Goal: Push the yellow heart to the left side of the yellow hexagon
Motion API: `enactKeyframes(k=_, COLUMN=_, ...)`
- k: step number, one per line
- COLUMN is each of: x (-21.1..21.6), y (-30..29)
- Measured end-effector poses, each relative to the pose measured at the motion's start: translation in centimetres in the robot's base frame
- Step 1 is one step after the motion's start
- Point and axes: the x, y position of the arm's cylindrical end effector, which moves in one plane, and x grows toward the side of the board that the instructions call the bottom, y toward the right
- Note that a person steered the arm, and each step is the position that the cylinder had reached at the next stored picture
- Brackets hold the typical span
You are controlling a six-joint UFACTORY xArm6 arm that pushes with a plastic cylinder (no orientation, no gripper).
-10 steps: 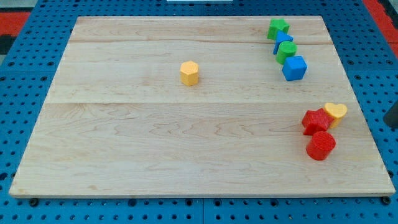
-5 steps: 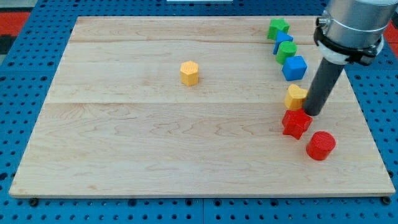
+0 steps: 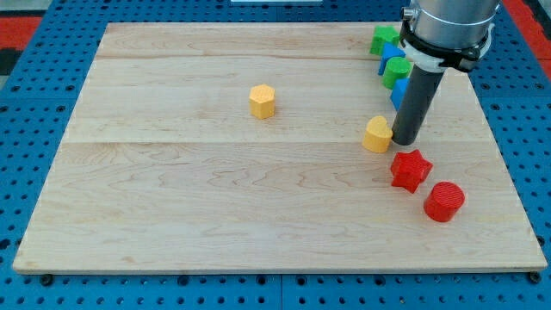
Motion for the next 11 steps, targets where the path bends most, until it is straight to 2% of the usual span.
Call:
enactKeyframes(k=3, x=0.2, y=-12.3)
enactKeyframes(k=4, x=0.4, y=-14.4)
enactKeyframes(k=5, x=-1.9, y=-16.3)
enactKeyframes(k=8, x=-3.0, y=-17.9)
enactKeyframes(k=9, x=-3.0, y=-20.4)
enactKeyframes(k=11, x=-5.0, y=-21.0)
